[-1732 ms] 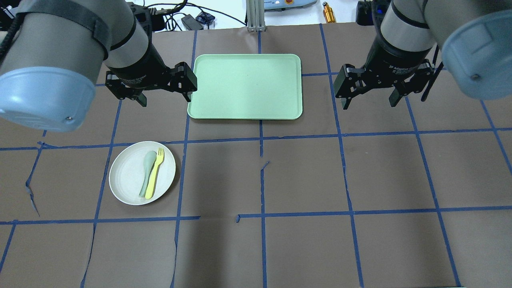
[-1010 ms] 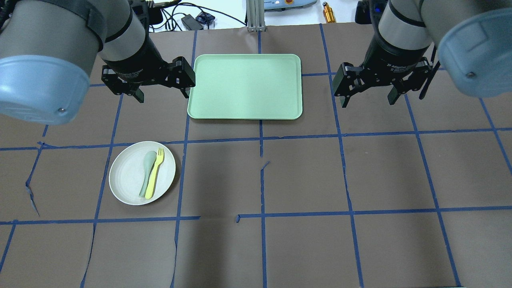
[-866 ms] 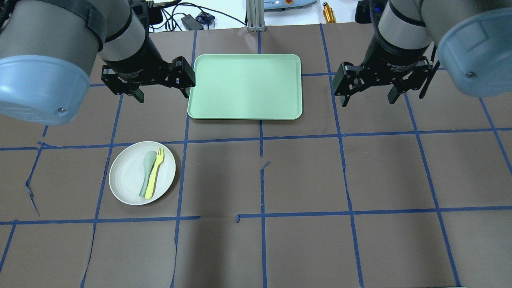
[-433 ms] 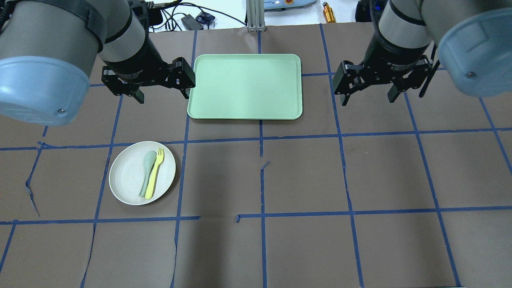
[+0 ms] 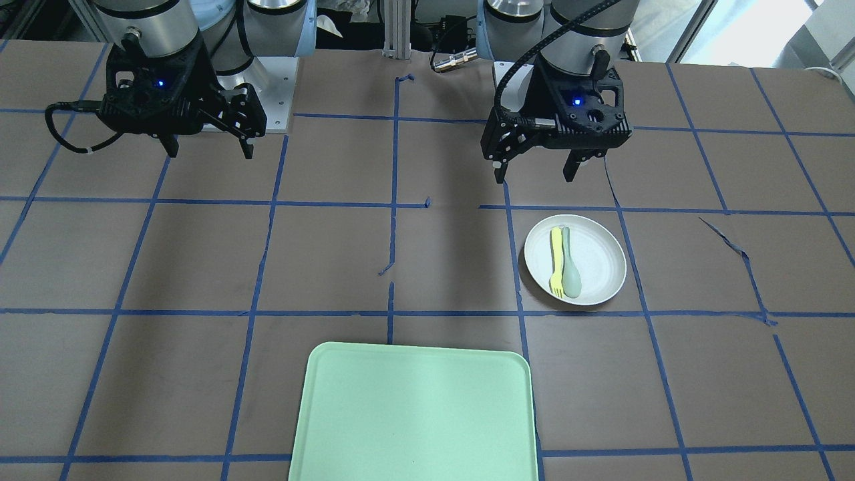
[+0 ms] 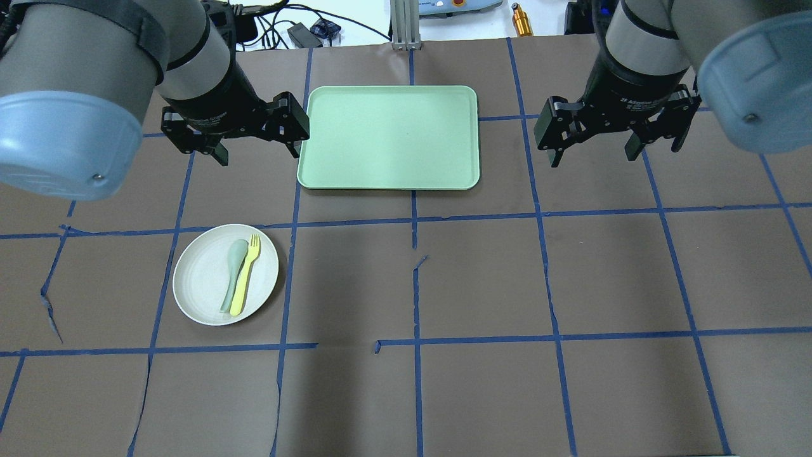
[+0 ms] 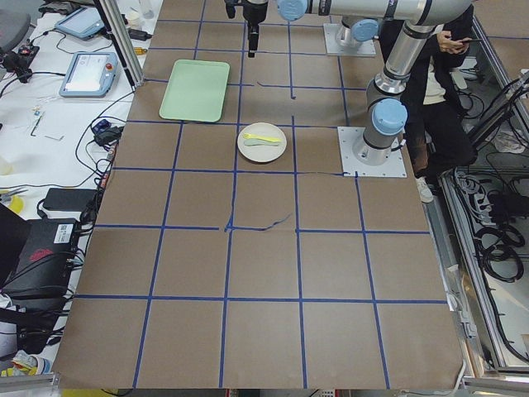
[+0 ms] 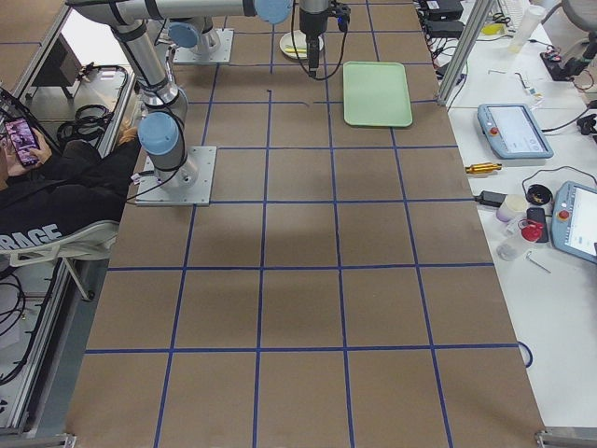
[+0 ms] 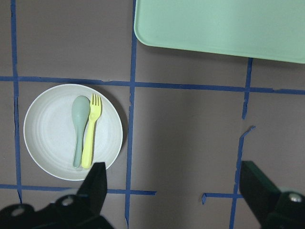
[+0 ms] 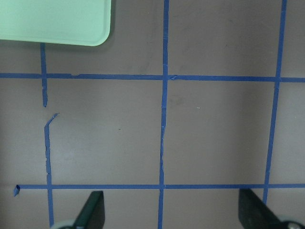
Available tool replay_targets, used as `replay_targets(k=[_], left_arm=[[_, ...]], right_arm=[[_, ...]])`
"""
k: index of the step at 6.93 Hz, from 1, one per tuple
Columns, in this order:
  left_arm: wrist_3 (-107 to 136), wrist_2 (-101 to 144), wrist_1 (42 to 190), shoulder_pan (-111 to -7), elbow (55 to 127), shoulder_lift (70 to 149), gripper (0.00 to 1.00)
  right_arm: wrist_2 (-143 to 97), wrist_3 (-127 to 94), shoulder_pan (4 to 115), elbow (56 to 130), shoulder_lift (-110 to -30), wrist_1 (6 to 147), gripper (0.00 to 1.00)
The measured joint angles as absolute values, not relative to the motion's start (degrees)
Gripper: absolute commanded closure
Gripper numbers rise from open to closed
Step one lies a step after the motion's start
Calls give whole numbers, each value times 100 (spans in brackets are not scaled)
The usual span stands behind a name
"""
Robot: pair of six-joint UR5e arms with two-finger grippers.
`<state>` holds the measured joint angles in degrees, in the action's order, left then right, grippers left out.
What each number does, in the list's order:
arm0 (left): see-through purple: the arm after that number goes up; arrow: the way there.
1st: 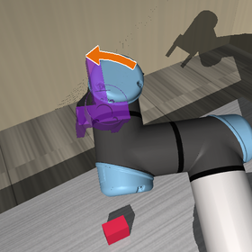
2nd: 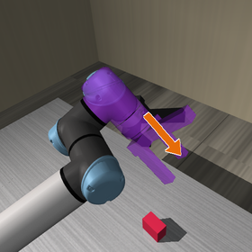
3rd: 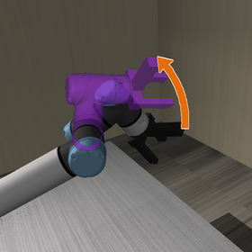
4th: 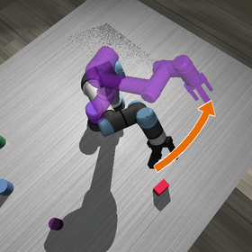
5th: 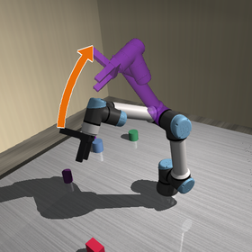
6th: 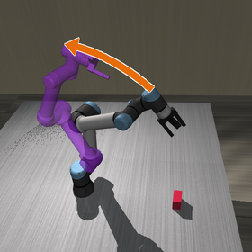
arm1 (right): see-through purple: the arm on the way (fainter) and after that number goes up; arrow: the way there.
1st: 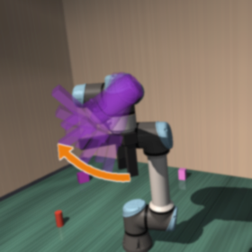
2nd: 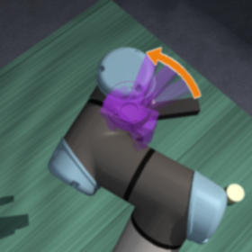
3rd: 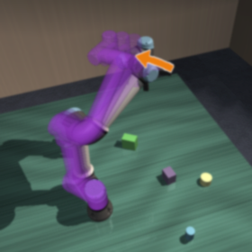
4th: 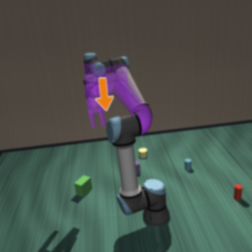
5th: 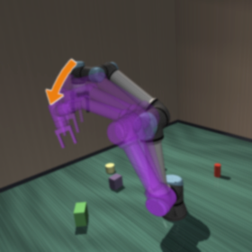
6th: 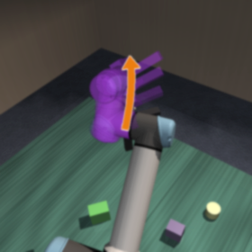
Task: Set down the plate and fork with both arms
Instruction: 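Move the left gripper down to the rim of the white plate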
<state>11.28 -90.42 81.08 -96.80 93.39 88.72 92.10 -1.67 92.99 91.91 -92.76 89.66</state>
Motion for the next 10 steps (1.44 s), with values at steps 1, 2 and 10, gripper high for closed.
replay_targets(k=[1, 2, 10], left_arm=[[1144, -9064, 8109, -9682, 9339, 8869, 0], [1146, -9079, 8114, -9683, 9340, 8864, 0], [-2055, -8989, 7409, -6696, 11000, 8948, 6]], right_arm=[[9191, -184, 9301, 9190, -9285, 8990, 0], [9158, -190, 9305, 9189, -9282, 9028, 0], [9116, -304, 9315, 9243, -9256, 9300, 0]])
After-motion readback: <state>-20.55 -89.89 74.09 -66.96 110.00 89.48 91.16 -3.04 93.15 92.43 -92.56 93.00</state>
